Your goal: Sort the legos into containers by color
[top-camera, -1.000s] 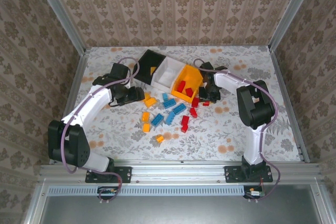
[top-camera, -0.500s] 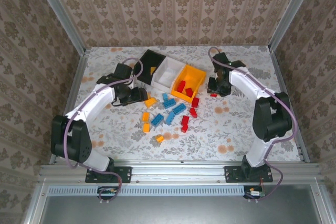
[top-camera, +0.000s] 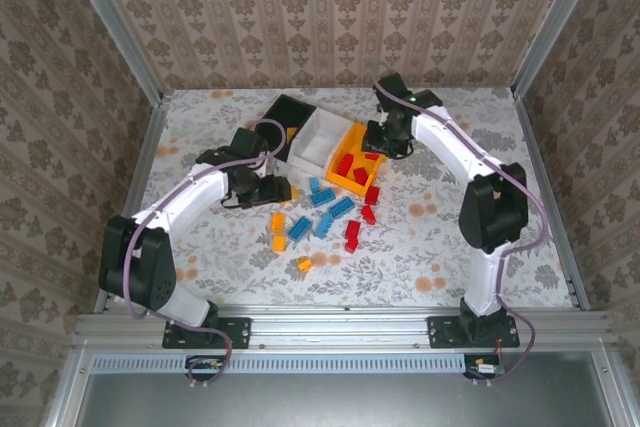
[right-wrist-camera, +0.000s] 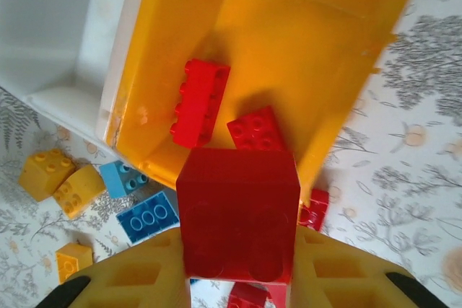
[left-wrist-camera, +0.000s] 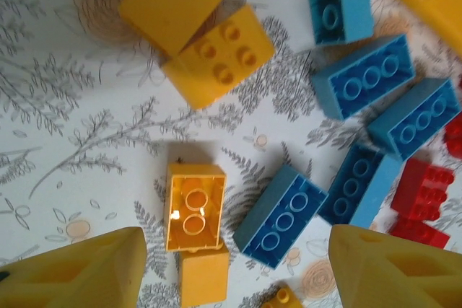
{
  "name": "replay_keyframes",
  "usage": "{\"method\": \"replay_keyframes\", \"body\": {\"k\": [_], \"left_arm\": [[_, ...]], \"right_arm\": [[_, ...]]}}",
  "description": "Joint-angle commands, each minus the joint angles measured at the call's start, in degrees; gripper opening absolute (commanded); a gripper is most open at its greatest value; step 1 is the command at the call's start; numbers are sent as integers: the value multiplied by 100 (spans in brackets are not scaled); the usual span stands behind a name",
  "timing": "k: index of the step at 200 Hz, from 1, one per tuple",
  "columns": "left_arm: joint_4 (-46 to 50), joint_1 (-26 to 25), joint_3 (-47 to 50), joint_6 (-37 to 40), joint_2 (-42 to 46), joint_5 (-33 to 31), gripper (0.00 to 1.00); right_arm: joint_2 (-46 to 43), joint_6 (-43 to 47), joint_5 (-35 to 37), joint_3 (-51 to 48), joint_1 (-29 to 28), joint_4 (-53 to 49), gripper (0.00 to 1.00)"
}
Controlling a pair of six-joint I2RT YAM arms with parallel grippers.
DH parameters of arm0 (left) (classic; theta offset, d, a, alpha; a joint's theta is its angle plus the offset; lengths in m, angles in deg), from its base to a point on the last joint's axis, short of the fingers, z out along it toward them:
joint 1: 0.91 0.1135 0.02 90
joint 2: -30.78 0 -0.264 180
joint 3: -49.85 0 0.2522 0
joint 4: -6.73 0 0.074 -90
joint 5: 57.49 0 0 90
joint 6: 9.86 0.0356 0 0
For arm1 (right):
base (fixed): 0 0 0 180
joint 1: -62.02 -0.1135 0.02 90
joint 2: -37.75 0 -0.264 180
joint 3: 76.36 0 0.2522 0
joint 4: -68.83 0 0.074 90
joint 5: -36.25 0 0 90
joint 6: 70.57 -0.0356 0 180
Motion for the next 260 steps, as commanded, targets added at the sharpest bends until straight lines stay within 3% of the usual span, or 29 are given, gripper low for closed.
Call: {"method": "replay_keyframes", "body": {"k": [1,50,72,103,162,217,239,260], "left_arm": [[153,-79,182,-41,314,55,70],[232,-113,486,-104,647,41,71],[286,-117,533,-62,687,47,71],[429,-419,463,117,596,-67,71],[494,-694,284,174,369,-113,71],[752,-1181,291,168,249,-380,73],[562,-981,690,-253,643,-489,74],[405,-492,1038,-578,1059,-454,74]], "right_arm": [[485,-124,-222,406,-102,-370,32],[1140,-110,-292,816,-210,-454,35],[1208,-124,-321,797,-225,-445,41],[1110,-107,-320,752,-239,-416,51],[586,8,-334,723,-230,-473,54],[-789,337,-901,-1005,-333,371,61],[-1243,687,-999,-1767,-664,614,64],[-1383,1117,-1102,-2175,-1245,656,67]]}}
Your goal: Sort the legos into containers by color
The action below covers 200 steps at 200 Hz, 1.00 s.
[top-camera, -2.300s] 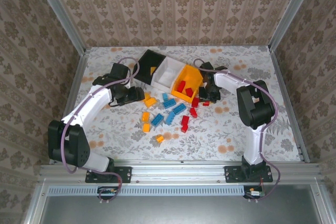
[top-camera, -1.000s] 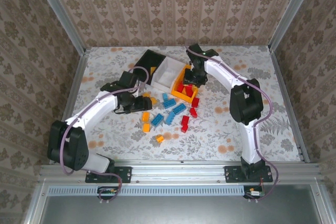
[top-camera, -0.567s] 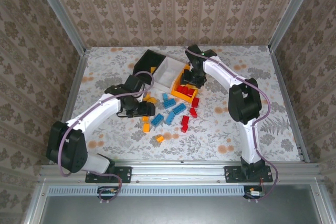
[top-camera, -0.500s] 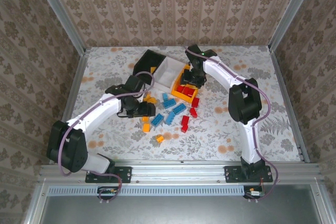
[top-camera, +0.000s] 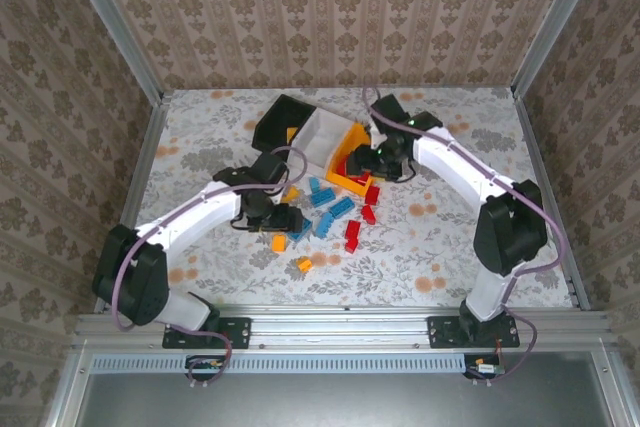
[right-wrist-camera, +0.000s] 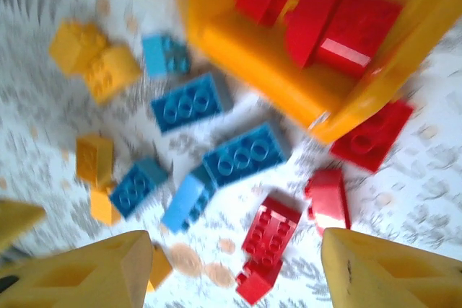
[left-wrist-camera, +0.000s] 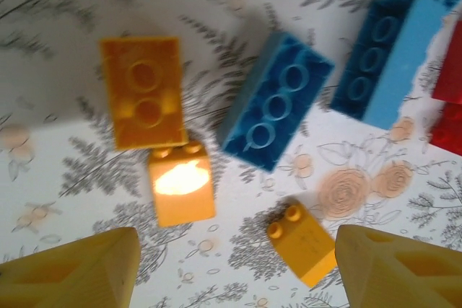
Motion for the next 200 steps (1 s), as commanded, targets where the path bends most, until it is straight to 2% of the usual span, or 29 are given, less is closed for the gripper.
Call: {"method": "replay_keyframes", "body": {"k": [1,39,58,103,156,200], "left_arm": [[-23,455,330,-495,524,-160,74],[-130,1332,652,-714,1151,-95,74],[-108,1664,743,-714,1378,-83,74],[-170,2071,990,-779,1680,137,75],[-160,2115,1101,-747,1850,220,75],[-109,2151,1105,-658,1902,261,75]], "right_arm": [[-121,653,-348,-439,-619,173,68],[554,1481,-585,-190,-1752,-332,74],[926,1658,-583,58,-2143,-493,77],[1751,1795,-360,622,-2795,-871,80],[2204,1593,93,911,-2992,-983,79],[2350,1285,516,1034,-3065,-950,69]]}}
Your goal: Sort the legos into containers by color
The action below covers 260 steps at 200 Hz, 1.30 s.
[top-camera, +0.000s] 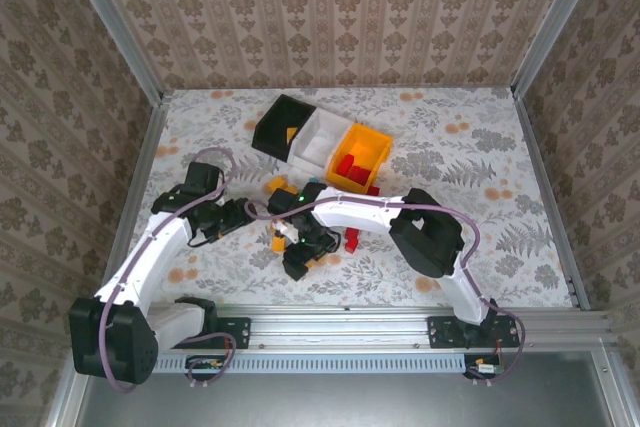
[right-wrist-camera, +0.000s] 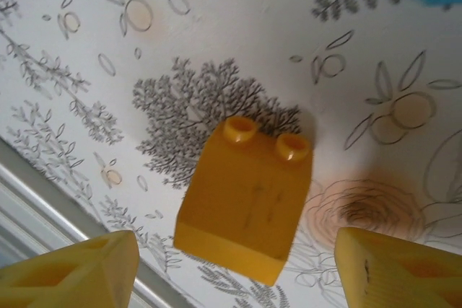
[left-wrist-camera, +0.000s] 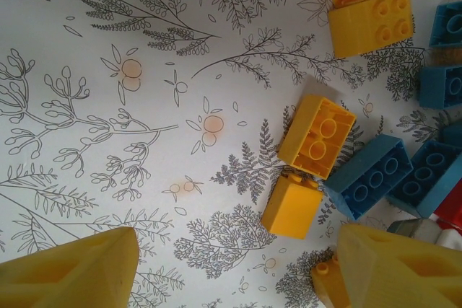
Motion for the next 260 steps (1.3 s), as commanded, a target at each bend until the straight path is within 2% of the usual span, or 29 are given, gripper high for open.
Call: {"method": "replay_keyframes", "body": {"k": [1,69,130,168,200,233,260], "left_arm": [[64,61,64,22,134,97,75],[113,199,142,121,260,215,75],[-90,259,259,71,277,317,75],[-320,258,249,24,166,422,75],[-577,265,202,77,-37,703,75],[-687,254,144,173,-178,940,75],[-691,249,206,218,-112,1003,75]], "right_arm": [[150,-223,414,190,-54,-208,69],[62,-484,741,173,-49,-180,44],[-678,-673,895,-71,273,-180,33],[-1476,-1223,-28,-230,1208,367,32],[-1771,-2422,-1030,-275,2163,1559,33],[-1234,-3812,-1597,32,2732,3006,33],[-199,-4185,-1770,1319,2867,3116,33]]}}
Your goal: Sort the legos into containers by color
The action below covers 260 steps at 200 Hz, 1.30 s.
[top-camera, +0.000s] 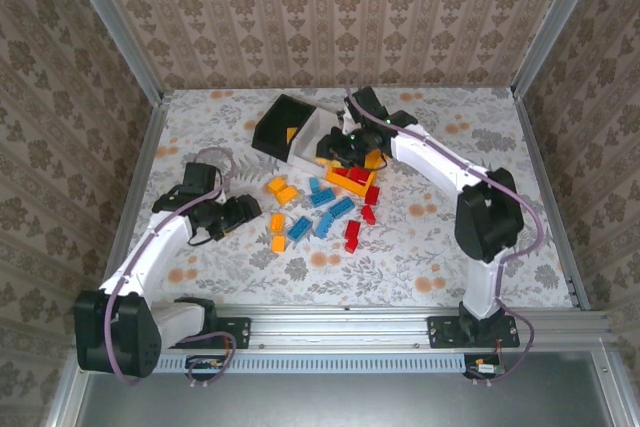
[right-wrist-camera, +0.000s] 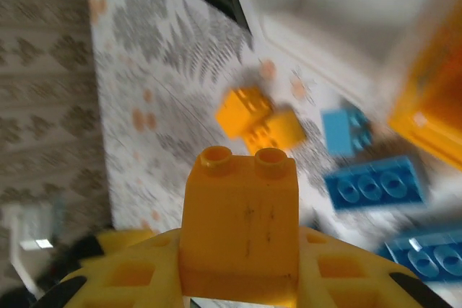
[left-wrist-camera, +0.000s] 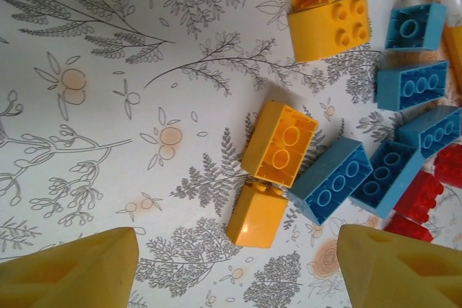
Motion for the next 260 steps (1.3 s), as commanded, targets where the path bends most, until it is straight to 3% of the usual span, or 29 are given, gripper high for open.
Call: {"method": "replay_keyframes", "body": {"k": [1,55,102,130,156,217,260], "left_arm": [[-75,22,-14,171,63,227,75],[-86,9,80,218,-28,395,75],[121,13,-58,370,-155,486,75],[300,-62,-197,569,-268,453,76],[382,-235,-357,728,-406,354,76],[226,-413,-776,866,-991,247,76],[13,-512,-1102,886,-1459,360,76]], "right_arm": [[897,-811,-513,1059,24,611,33],[2923,-1217,-594,3852,113,97,33],[3970,-1742,-520,5011,166,361,36],[4275,-1891,-426,5249,157,566,51],[4299,-1931,-332,5265,157,665,62],[3563,-1260,-256,5470,218,106,62],[2237,473,449,4750,249,-2442,62]]}}
